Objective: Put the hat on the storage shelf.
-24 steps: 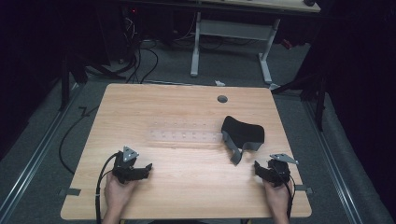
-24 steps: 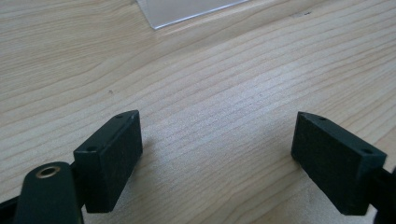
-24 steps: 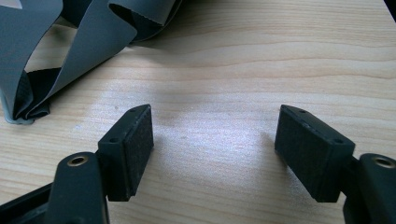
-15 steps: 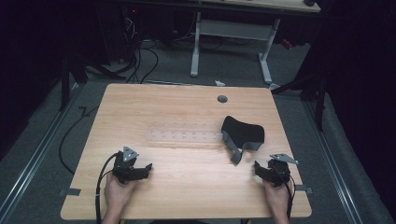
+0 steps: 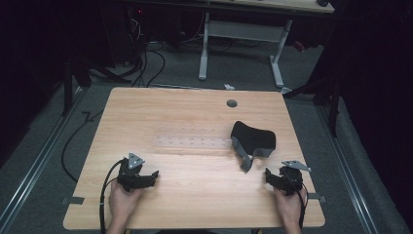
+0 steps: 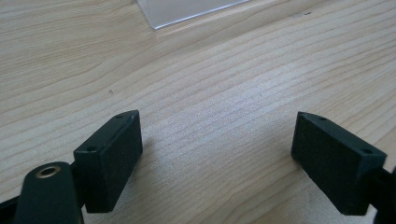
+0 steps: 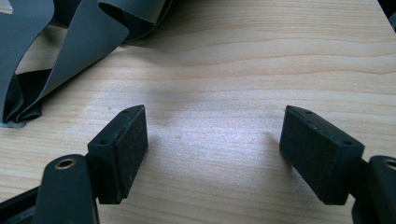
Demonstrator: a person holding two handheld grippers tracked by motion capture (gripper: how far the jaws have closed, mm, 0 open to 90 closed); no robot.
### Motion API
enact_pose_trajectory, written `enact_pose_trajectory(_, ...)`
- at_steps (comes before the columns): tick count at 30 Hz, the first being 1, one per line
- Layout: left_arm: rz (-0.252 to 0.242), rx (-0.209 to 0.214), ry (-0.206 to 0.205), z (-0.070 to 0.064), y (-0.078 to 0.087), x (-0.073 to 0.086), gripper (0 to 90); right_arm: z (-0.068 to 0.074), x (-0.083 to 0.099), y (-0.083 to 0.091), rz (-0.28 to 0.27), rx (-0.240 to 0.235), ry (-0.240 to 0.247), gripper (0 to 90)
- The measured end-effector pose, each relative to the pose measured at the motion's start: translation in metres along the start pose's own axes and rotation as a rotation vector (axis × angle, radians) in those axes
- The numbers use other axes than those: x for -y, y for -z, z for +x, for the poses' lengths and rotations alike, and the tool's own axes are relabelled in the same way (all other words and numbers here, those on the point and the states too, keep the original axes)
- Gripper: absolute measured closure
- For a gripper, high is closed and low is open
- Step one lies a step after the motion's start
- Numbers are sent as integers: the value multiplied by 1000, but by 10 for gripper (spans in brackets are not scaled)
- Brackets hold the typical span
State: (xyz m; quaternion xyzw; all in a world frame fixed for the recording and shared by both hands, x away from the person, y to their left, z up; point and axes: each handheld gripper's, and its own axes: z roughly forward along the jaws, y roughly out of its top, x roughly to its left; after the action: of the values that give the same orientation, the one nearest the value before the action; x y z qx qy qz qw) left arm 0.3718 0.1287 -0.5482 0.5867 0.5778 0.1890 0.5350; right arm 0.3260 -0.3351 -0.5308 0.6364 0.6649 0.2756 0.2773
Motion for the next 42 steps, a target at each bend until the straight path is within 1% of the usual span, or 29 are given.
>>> enact_pose_trajectory(3,1,1,1,0,0,0,166,0,1,1,-1,-9,3,268)
enact_pose_trajectory(8,0,0,0,0,0,0,166,-1,0,2,12,-25,18,272)
enact_pose_trajectory(9,0,0,0,0,0,0,166,0,1,4,7,-32,26,340)
enact_pose_trajectory(10,1,1,1,0,0,0,166,0,2,5,1,-35,27,358)
enact_pose_trajectory(11,1,1,1,0,0,0,166,0,3,6,-2,-40,32,374)
enact_pose_trajectory(13,0,0,0,0,0,0,166,0,4,7,-9,-56,25,404)
enact_pose_trajectory(15,0,0,0,0,0,0,166,-1,6,10,-10,-74,9,429)
enact_pose_trajectory(20,0,0,0,0,0,0,166,2,10,17,-35,-94,8,471)
enact_pose_trajectory(24,1,0,0,0,0,0,166,3,8,24,-52,-122,4,483)
enact_pose_trajectory(27,1,1,1,0,0,0,166,5,6,27,-60,-130,14,485)
enact_pose_trajectory(32,0,0,0,0,0,0,166,8,0,33,-77,-157,8,484)
enact_pose_trajectory(36,1,1,2,0,0,0,166,10,-6,35,-94,-174,4,481)
enact_pose_trajectory(39,0,0,0,0,0,0,166,11,-12,34,-97,-186,0,477)
enact_pose_trajectory(40,0,0,1,0,0,0,166,11,-15,34,-101,-184,4,476)
enact_pose_trajectory(42,0,0,0,0,0,0,166,11,-19,33,-100,-183,-8,475)
